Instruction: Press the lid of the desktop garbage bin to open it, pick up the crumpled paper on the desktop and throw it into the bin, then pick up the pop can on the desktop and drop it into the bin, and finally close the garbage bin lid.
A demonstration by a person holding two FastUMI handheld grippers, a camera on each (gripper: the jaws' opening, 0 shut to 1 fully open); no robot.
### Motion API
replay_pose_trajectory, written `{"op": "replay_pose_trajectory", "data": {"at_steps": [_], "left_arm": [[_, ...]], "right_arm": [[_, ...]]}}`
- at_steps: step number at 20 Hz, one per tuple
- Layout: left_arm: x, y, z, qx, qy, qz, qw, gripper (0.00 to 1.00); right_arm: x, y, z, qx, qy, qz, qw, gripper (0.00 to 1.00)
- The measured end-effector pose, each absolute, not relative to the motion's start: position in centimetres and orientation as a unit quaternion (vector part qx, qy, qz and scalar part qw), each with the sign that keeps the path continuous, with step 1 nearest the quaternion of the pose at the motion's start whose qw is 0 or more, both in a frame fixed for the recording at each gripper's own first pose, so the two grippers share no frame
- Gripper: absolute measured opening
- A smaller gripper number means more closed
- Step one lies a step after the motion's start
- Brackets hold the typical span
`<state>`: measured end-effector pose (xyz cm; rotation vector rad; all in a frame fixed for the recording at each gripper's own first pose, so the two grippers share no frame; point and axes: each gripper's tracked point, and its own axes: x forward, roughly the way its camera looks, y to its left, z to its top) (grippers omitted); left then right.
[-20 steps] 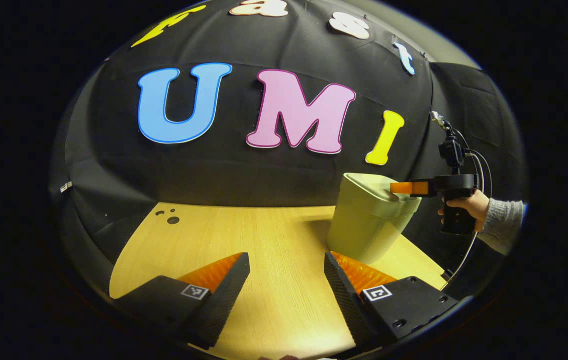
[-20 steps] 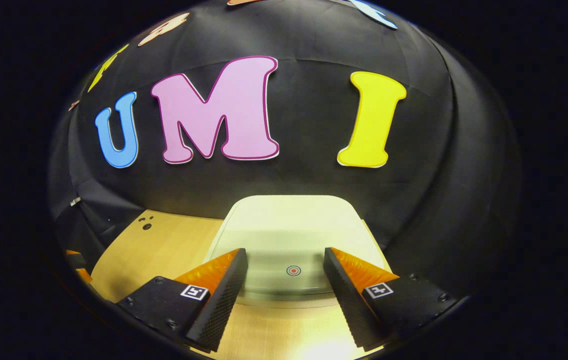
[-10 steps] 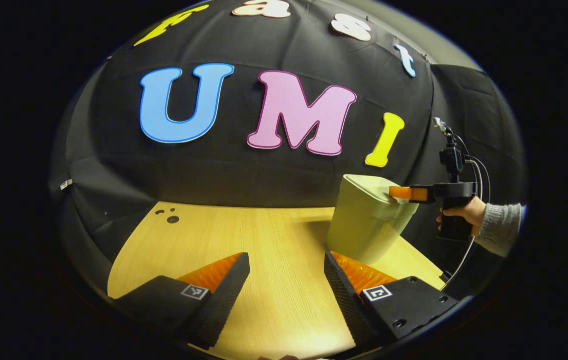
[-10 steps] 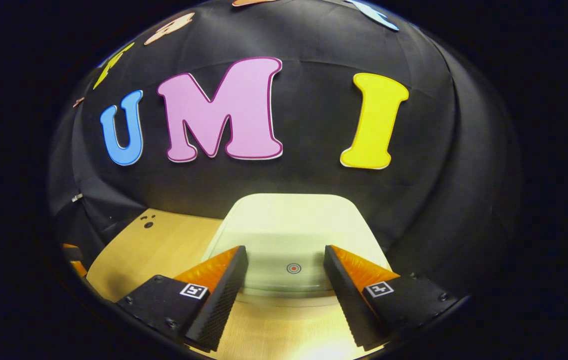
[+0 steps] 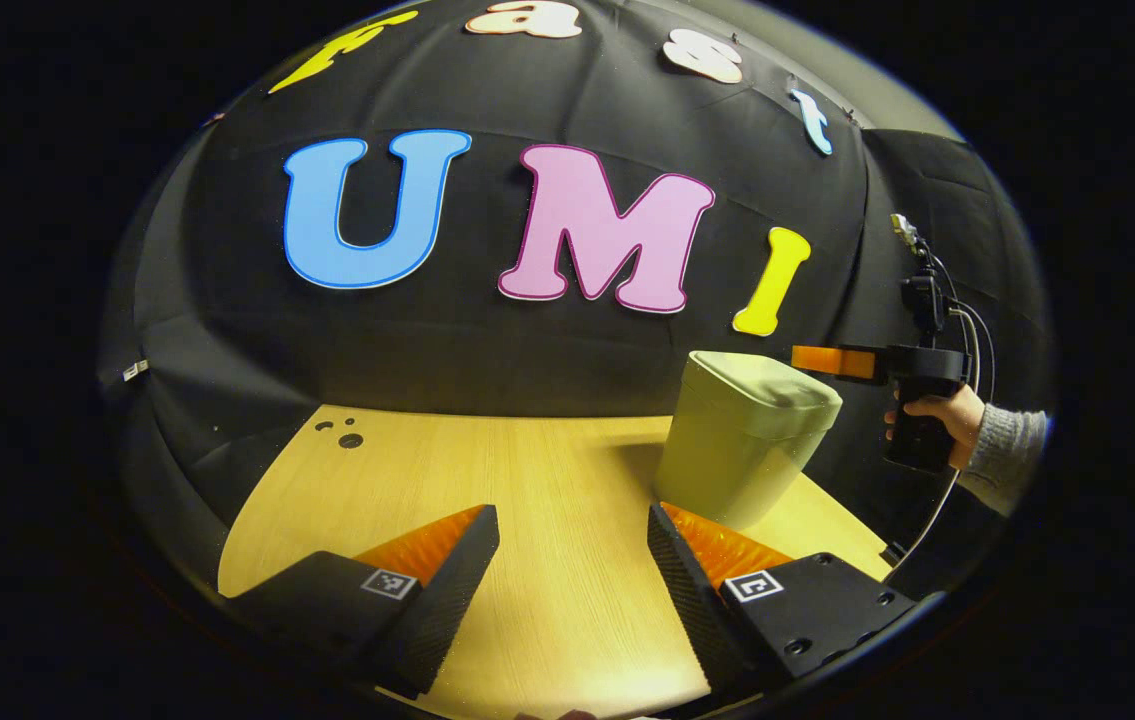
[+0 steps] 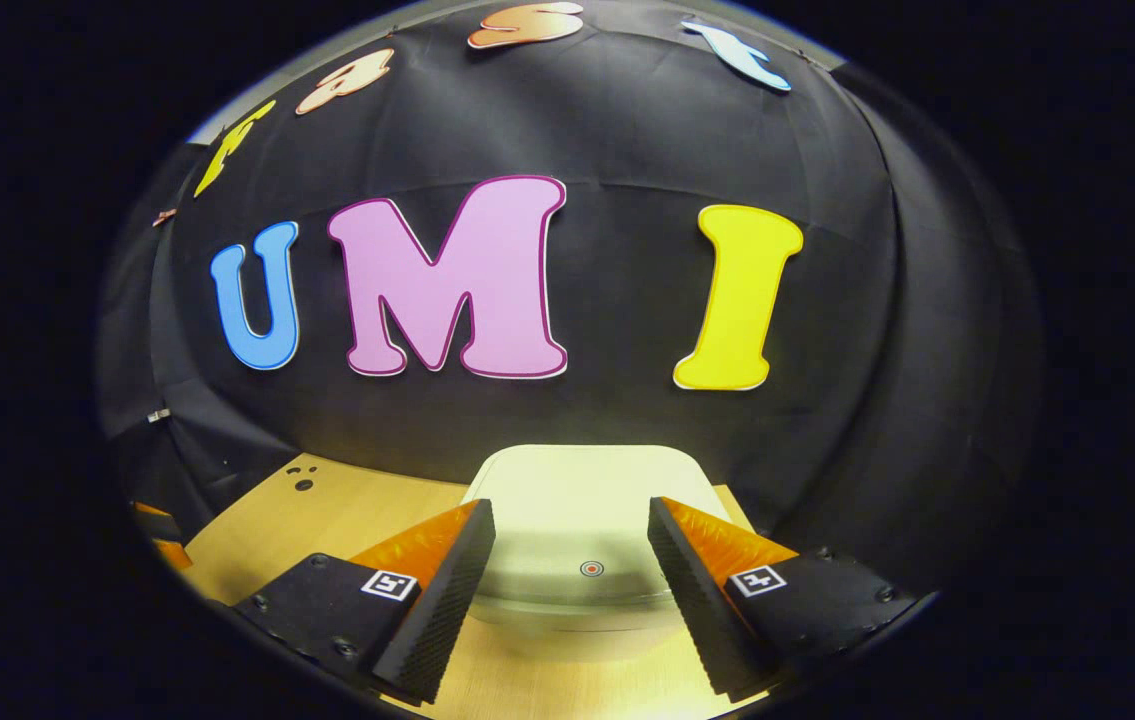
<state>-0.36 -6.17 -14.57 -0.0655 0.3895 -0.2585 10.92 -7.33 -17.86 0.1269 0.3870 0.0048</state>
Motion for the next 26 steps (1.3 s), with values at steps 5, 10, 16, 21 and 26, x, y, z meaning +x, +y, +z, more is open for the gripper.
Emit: {"op": "replay_pose_trajectory", "data": {"at_steps": [5, 10, 16, 21, 26], "left_arm": [[-0.2, -6.6, -14.6, -0.026, 0.194, -0.131, 0.972, 0.99], [-0.2, -6.9, -14.2, -0.021, 0.189, -0.133, 0.973, 0.95], [-0.4, -7.0, -13.8, -0.017, 0.183, -0.129, 0.974, 0.96], [-0.5, -6.8, -13.1, -0.012, 0.172, -0.128, 0.977, 0.95], [-1.0, -6.5, -12.3, 0.003, 0.152, -0.139, 0.979, 0.95]], "right_arm": [[8.2, -4.1, -15.6, 0.036, 0.167, 0.042, 0.984, 0.97], [5.5, -1.5, -13.9, 0.048, 0.151, 0.071, 0.985, 0.97], [1.9, 1.1, -13.4, 0.032, 0.145, 0.103, 0.984, 0.96], [-0.7, 4.0, -14.8, 0.041, 0.16, 0.123, 0.979, 0.96], [-1.6, 5.4, -14.5, 0.052, 0.161, 0.116, 0.979, 0.96]]}}
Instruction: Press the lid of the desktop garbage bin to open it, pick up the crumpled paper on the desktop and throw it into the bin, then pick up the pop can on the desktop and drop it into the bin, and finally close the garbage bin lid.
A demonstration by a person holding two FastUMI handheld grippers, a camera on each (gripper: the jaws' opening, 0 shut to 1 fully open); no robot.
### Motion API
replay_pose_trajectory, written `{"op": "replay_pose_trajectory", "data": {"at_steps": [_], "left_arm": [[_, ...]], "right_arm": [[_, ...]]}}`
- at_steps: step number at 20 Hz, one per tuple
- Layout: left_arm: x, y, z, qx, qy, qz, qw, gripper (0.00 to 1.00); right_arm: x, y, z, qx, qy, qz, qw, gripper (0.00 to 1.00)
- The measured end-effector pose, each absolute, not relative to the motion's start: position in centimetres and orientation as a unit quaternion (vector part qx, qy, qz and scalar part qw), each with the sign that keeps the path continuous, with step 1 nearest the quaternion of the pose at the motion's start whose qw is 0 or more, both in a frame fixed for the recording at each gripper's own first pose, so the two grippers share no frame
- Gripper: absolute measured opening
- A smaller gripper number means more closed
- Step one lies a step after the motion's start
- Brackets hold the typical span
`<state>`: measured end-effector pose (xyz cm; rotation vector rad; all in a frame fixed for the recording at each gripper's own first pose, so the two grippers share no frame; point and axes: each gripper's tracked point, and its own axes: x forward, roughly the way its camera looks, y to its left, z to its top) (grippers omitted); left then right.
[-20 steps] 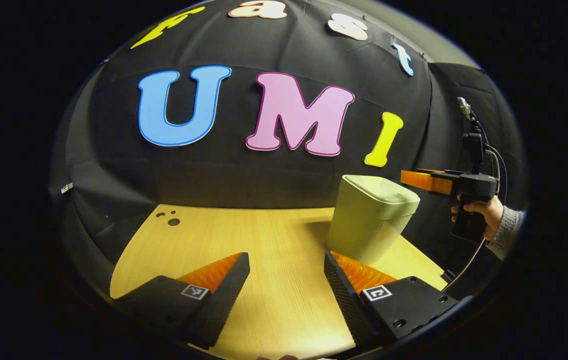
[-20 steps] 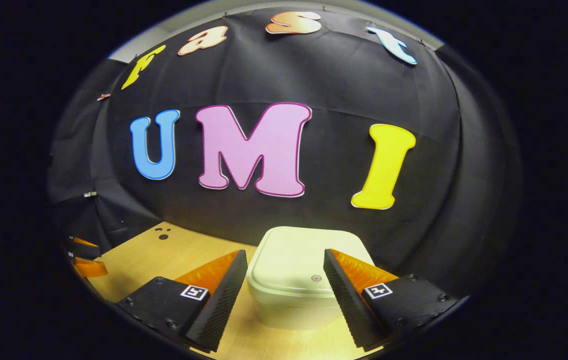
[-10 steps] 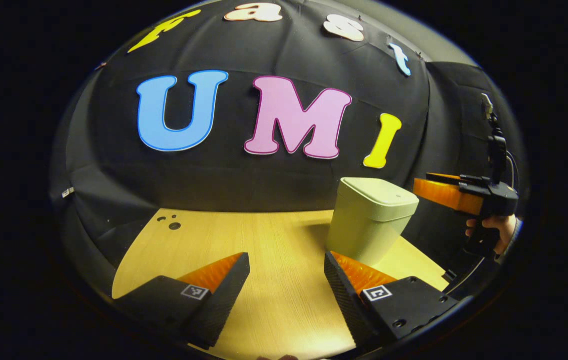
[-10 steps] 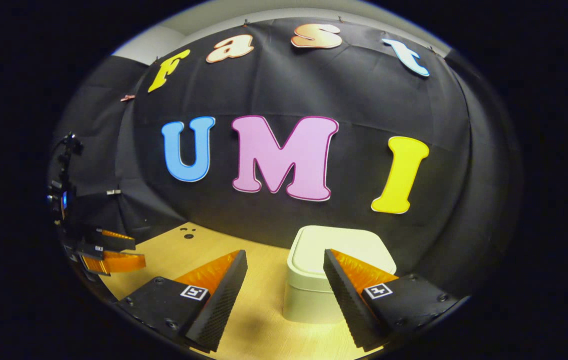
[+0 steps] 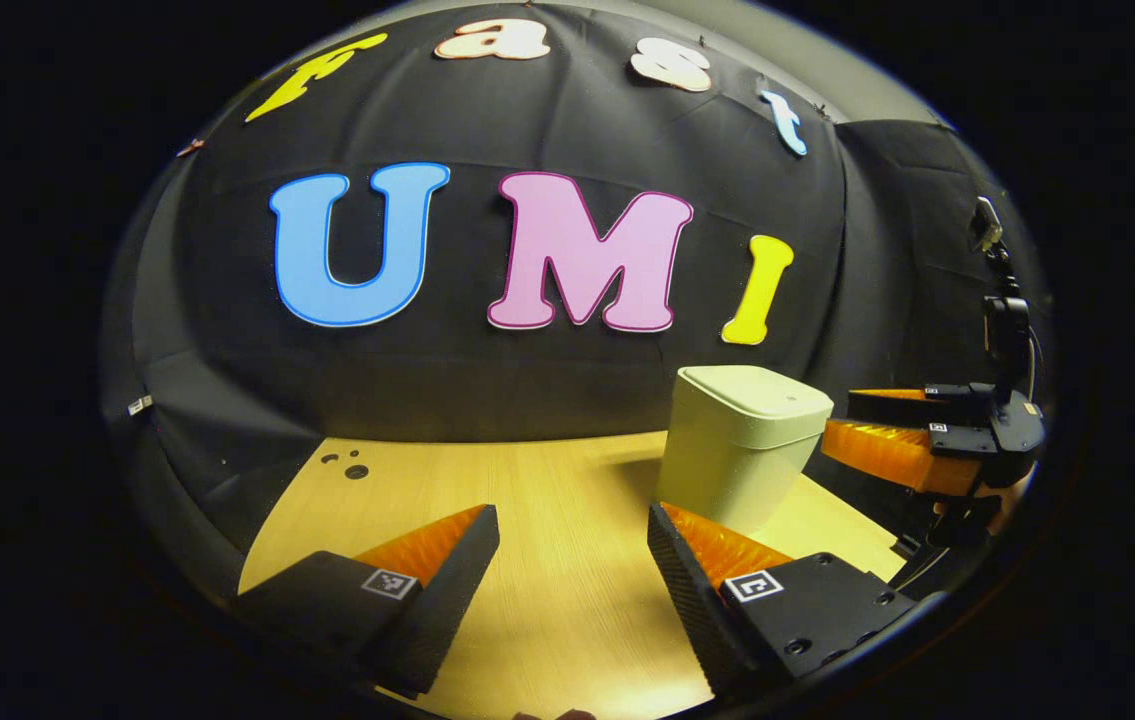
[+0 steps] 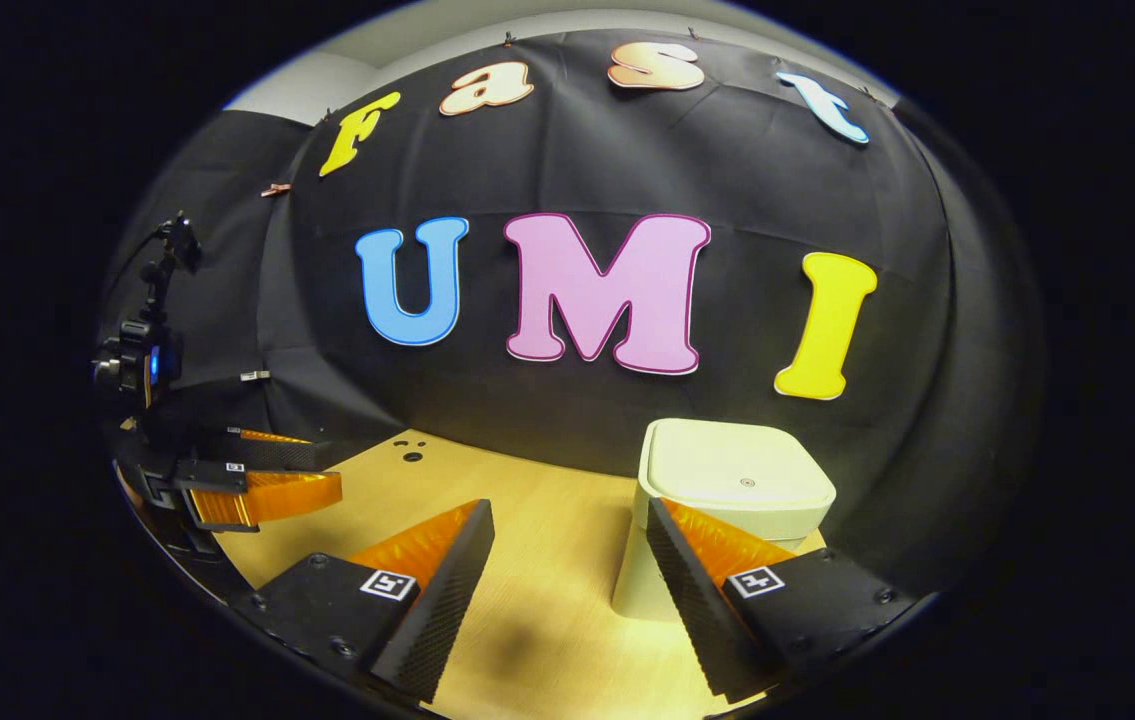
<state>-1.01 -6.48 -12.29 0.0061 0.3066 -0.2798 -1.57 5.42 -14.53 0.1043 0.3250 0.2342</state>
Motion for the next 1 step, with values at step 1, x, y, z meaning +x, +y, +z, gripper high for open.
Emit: {"op": "replay_pose_trajectory", "data": {"at_steps": [1], "left_arm": [[-1.15, -6.43, -12.41, 0.004, 0.152, -0.142, 0.978, 0.96]], "right_arm": [[-1.7, 5.49, -14.49, 0.055, 0.162, 0.112, 0.979, 0.96]]}}
